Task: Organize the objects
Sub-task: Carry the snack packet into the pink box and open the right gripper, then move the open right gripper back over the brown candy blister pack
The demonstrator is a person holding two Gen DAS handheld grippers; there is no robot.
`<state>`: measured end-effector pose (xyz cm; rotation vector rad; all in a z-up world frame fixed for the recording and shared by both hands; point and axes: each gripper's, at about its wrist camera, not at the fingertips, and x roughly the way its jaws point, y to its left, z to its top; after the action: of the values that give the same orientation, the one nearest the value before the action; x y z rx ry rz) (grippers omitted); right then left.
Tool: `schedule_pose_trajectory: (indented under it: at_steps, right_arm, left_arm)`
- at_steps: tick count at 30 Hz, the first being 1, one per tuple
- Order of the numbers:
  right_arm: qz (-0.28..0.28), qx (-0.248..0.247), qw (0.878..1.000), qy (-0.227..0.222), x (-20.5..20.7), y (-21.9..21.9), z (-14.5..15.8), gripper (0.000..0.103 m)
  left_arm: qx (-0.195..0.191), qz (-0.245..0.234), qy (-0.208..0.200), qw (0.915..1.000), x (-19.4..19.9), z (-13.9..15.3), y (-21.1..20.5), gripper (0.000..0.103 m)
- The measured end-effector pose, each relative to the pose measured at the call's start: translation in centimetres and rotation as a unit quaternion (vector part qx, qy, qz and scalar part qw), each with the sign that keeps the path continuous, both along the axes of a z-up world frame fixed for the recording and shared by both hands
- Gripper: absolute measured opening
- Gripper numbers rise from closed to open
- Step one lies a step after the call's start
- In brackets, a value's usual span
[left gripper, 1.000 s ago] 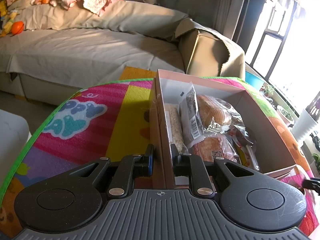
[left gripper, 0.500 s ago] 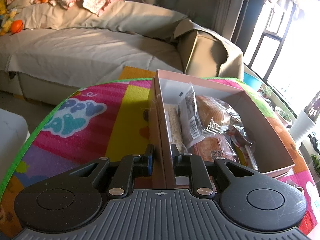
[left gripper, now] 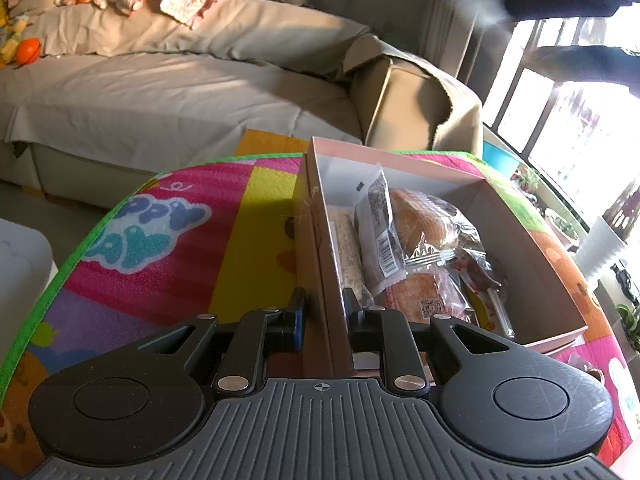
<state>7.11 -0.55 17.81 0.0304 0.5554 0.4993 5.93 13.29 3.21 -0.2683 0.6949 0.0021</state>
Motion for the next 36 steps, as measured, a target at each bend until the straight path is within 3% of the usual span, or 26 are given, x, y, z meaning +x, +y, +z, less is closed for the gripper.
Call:
schedule_pose_trajectory:
  at_steps: [5, 10, 15, 20, 22, 30, 36]
  right_arm:
    - [-0.017, 0.006, 0.999, 0.043, 2.2, 0.5, -2.4, 0.045]
    - [-0.052, -0.029, 0.998, 0.006, 0.1, -3.3, -3.3, 0.063]
    - [-0.082, -0.066, 0.994, 0.001, -2.3, -8.6, -4.6, 0.077]
    - [-0.113, -0.107, 0.988, 0.027, -5.0, -13.9, -7.5, 0.091]
    - [-0.124, -0.108, 0.985, 0.047, -5.7, -15.9, -8.9, 0.102]
    - [-0.135, -0.107, 0.978, 0.114, -7.1, -19.9, -13.8, 0.103]
    - [-0.116, -0.054, 0.980, 0.150, -7.8, -19.2, -16.1, 0.103]
  left_arm:
    - [-0.004, -0.004, -0.004, 1.0000, 0.1, -0.1, 0.1, 0.022]
    - [-0.006, -0.004, -0.007, 1.0000, 0.0, -0.2, 0.3, 0.022]
    - [-0.007, -0.005, -0.007, 0.9999, 0.0, -0.3, 0.4, 0.022]
    - [-0.008, -0.003, -0.007, 0.9999, 0.0, -0.3, 0.4, 0.022]
    - [-0.007, -0.001, -0.005, 1.0000, 0.0, -0.3, 0.3, 0.022]
    - [0.005, 0.011, -0.001, 0.9999, 0.0, -0.2, -0.2, 0.020]
    - [0.011, 0.013, 0.003, 0.9999, 0.0, -0.1, -0.5, 0.019]
